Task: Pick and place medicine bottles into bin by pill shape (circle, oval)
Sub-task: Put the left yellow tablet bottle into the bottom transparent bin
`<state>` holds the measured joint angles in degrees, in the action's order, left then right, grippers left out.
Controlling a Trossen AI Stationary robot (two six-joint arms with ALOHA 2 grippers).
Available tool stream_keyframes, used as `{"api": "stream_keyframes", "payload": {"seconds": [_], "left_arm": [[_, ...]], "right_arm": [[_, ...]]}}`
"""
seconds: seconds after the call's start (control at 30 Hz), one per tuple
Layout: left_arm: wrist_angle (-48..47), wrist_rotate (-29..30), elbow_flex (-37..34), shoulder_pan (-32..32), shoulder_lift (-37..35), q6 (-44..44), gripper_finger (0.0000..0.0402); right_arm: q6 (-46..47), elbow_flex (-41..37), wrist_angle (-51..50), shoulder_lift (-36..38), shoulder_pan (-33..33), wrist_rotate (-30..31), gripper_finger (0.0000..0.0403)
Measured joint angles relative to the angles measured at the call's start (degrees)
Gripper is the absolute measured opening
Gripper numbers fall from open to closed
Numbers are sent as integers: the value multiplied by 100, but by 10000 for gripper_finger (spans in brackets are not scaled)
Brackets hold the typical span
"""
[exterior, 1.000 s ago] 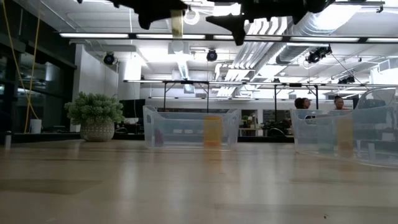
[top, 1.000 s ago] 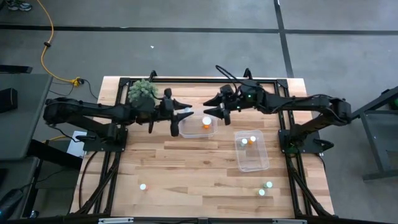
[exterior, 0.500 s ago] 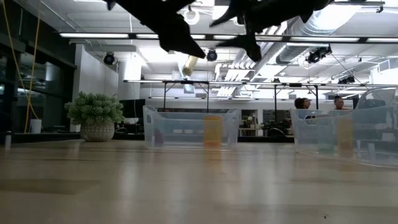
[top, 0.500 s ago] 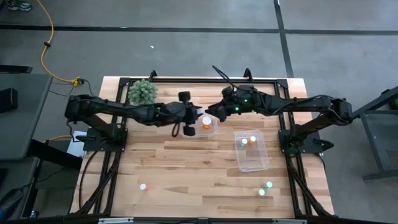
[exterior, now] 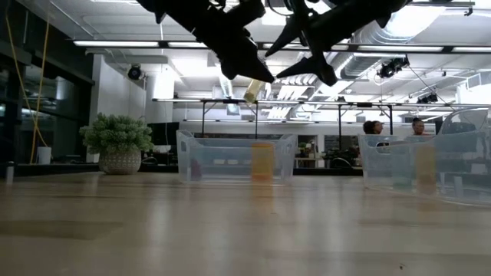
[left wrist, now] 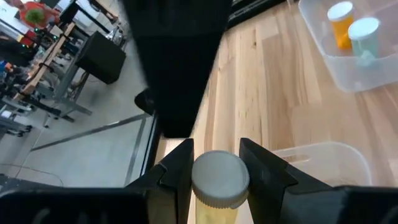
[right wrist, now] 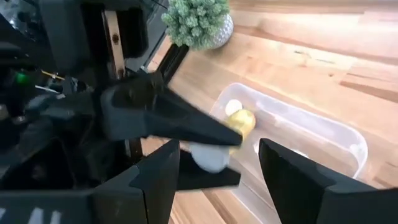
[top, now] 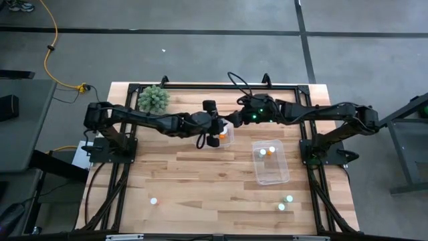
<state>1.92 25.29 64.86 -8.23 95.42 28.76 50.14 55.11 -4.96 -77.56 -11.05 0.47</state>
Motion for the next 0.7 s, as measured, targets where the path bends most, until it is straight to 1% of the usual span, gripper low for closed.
{"api": "stream_keyframes", "payload": {"seconds": [0.17, 0.2, 0.3, 0.5, 0.7], "left_arm": [[252, 244, -1, -25, 75, -37, 101], [266, 229, -2, -38, 81, -55, 101], [338, -79, 3, -57, 76, -120, 101], [391, -17, -3, -88, 78, -177, 101], [617, -36, 48, -158, 316, -160, 101]], "right_arm": [[31, 0, -199, -2, 31, 15, 213], [42, 0, -215, -2, 30, 63, 213], [43, 0, -206, -2, 13, 233, 213], [46, 0, -100, -53, 22, 276, 213], [89, 1, -44, -243, 29, 257, 213]]}}
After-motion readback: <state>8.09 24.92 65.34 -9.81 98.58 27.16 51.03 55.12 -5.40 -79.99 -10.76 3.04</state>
